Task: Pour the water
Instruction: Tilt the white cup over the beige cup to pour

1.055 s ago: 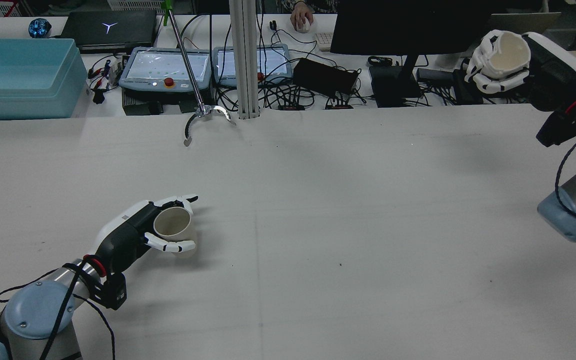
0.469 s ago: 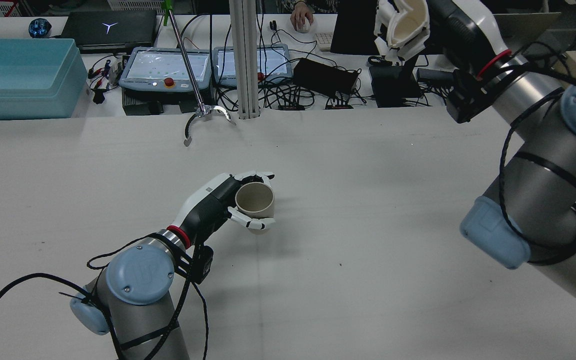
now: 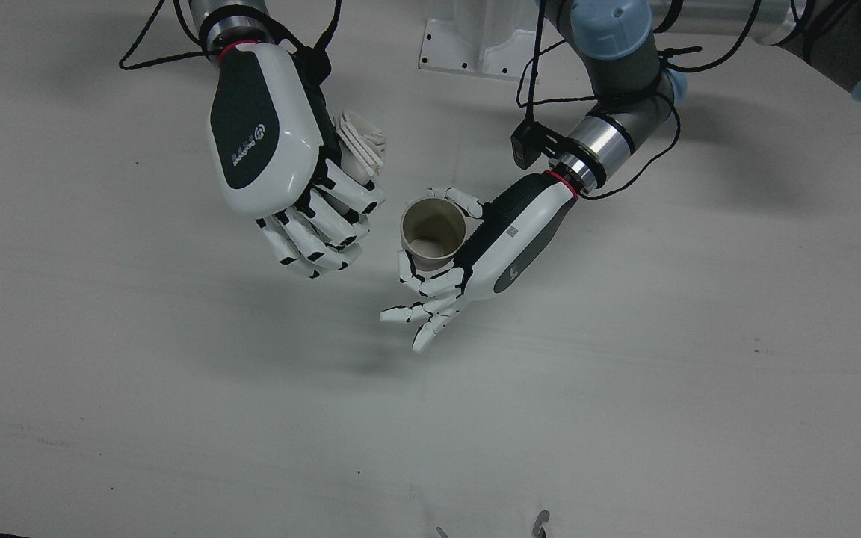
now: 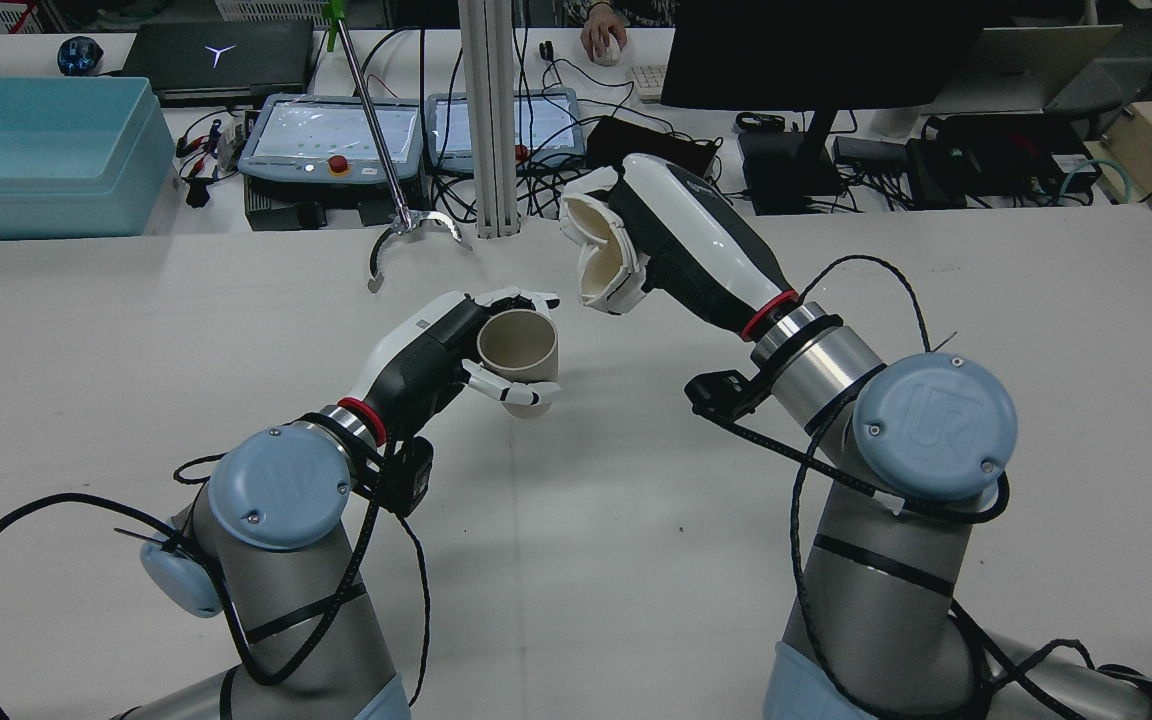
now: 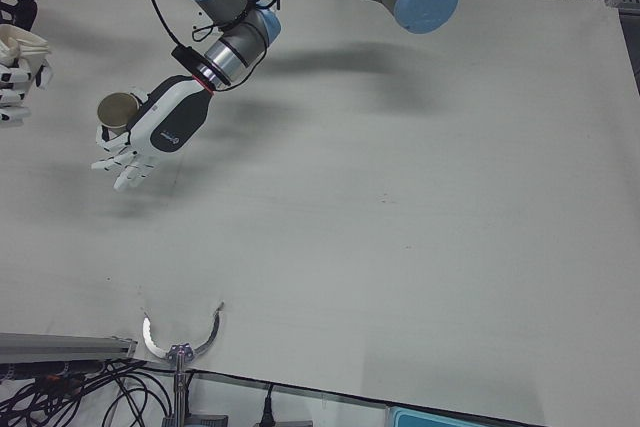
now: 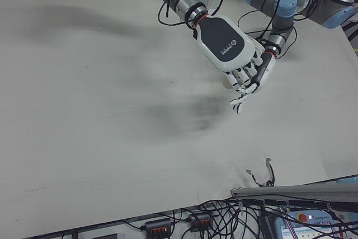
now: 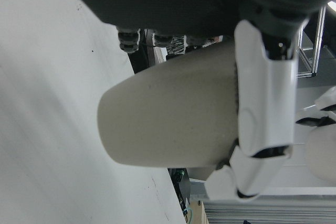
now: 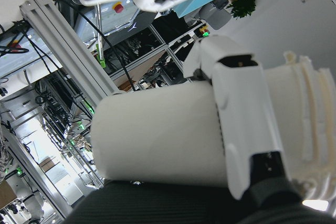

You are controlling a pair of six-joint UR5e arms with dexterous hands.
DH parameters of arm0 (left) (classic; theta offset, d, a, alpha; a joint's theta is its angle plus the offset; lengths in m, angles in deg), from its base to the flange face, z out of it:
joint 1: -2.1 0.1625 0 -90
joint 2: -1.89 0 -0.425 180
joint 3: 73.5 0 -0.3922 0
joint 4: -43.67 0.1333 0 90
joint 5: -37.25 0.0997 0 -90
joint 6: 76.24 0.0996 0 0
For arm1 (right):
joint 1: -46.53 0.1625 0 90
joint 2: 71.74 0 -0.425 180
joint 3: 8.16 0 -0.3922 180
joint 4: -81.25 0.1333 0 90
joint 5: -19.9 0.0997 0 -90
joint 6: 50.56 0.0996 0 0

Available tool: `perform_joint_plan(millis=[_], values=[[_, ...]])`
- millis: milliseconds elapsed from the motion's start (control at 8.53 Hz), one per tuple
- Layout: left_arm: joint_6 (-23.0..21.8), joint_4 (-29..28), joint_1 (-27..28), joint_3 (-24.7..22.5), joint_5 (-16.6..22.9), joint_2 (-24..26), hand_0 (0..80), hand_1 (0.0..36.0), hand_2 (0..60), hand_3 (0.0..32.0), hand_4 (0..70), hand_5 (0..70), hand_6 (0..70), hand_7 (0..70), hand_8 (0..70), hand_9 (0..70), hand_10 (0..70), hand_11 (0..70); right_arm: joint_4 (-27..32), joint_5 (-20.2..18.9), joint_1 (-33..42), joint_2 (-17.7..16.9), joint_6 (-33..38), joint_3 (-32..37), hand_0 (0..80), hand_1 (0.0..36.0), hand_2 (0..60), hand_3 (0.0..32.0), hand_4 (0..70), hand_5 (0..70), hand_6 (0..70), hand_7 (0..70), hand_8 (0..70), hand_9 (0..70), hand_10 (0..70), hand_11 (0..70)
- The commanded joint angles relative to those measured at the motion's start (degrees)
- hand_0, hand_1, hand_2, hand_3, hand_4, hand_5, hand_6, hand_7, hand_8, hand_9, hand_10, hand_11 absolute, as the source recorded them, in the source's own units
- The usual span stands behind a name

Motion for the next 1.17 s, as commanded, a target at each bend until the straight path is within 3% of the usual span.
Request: perform_joint_plan(millis=[0,234,352,469,586,703,938,1055], values=[[-0.1,1.5,-0.5,-1.3,0.2,1.5,62.1,35.9,60.0,0.0,55.6,70.0,13.7,18.7,1.8,2.3,2.8,6.2,0.2,4.2,-4.4,0.4,-3.5,3.2,80.0,36.0,60.0,0.0,57.3,70.0,52.9,69.8,32.4,44.1,26.7,42.6],[-0.5,2.1,-1.0,-4.6,0.2,0.7,61.6,35.5,60.0,0.0,55.0,70.0,13.2,18.2,1.7,2.2,2.8,6.2,0.1,4.2,-3.6,-0.1,-3.2,-1.2,80.0,36.0,60.0,0.0,58.8,70.0,52.8,69.4,32.1,43.7,25.9,41.7],[-3.2,2.3,-1.0,-4.9,0.1,-1.0,60.5,34.9,60.0,0.0,54.4,70.0,12.9,17.7,1.6,2.1,3.0,6.3,0.4,4.2,-1.6,-1.2,-1.7,-4.2,80.0,36.0,60.0,0.0,57.5,70.0,52.2,68.4,31.7,43.3,26.0,41.8],[-5.6,1.0,-1.0,-5.1,0.0,-5.6,59.4,34.0,60.0,0.0,53.7,70.0,12.5,17.2,1.6,2.0,3.1,6.4,2.6,4.8,-1.2,-6.2,9.7,-6.3,80.0,36.0,60.0,0.0,55.6,70.0,52.0,67.8,32.1,43.6,26.9,43.0],[-8.1,-2.4,-1.1,-5.8,0.0,-11.4,57.6,32.7,60.0,0.0,52.3,70.0,11.8,16.2,1.4,1.8,3.4,6.7,5.0,8.4,-1.3,-12.5,22.7,-6.9,80.0,36.0,60.0,0.0,51.3,70.0,51.6,66.8,32.4,43.9,28.6,45.2],[-9.9,-7.4,-3.0,-5.8,0.1,-18.0,55.6,30.2,60.0,0.0,50.9,70.0,11.0,15.4,1.2,1.6,3.6,6.9,5.1,8.6,0.7,-16.8,33.5,-6.9,80.0,36.0,60.0,0.0,42.8,70.0,51.6,65.5,33.8,44.0,32.4,50.2],[-13.2,-16.1,-6.3,-5.9,0.2,-30.6,55.3,28.8,56.9,0.0,51.6,70.0,11.2,15.9,1.2,1.7,3.8,7.1,5.1,6.7,10.1,-24.9,47.8,-7.0,80.0,36.0,60.0,0.0,29.2,70.0,48.7,60.9,35.0,43.8,37.0,56.2],[-13.7,-19.8,-7.7,-5.8,1.7,-35.0,54.8,28.3,56.4,0.0,51.9,70.0,11.2,15.9,1.3,1.7,3.8,7.0,5.2,2.2,15.8,-28.9,50.2,-6.6,80.0,36.0,60.0,0.0,26.6,70.0,48.6,61.0,35.2,44.3,39.6,59.5]])
